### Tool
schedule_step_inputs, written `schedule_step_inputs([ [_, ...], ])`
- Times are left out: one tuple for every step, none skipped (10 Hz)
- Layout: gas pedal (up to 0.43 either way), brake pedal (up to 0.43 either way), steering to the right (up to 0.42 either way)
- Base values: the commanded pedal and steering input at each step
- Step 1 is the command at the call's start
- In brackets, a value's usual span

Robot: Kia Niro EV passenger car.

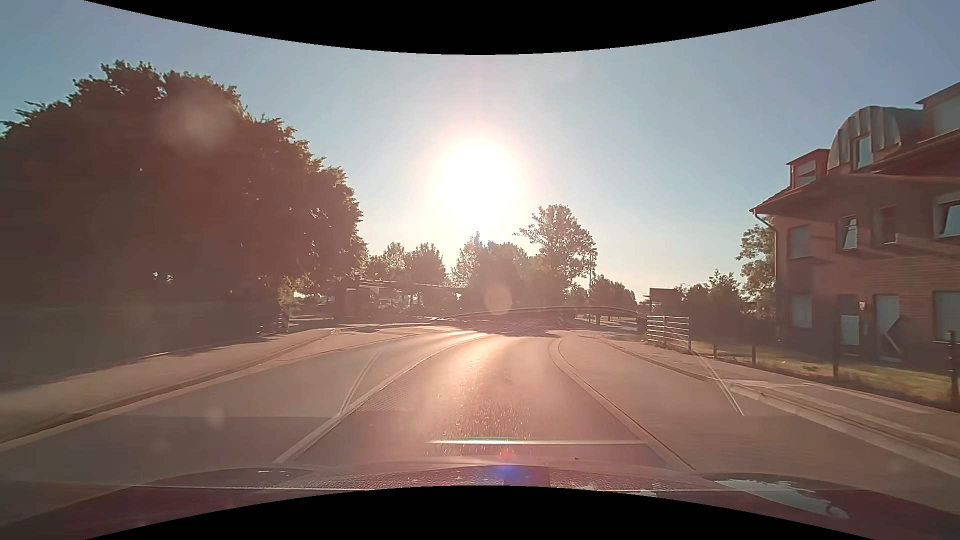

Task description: Follow the waypoints while adhering to traffic rules and regulations

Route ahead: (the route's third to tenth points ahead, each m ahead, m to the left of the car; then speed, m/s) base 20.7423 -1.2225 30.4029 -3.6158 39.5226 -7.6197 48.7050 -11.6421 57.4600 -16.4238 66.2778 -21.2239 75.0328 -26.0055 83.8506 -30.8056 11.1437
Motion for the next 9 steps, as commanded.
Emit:
schedule_step_inputs([
  [0.15, 0.0, 0.033],
  [0.15, 0.0, 0.039],
  [0.15, 0.0, 0.04],
  [0.157, 0.0, 0.04],
  [0.157, 0.0, 0.041],
  [0.157, 0.0, 0.045],
  [0.157, 0.0, 0.05],
  [0.157, 0.0, 0.051],
  [0.157, 0.0, 0.051],
])
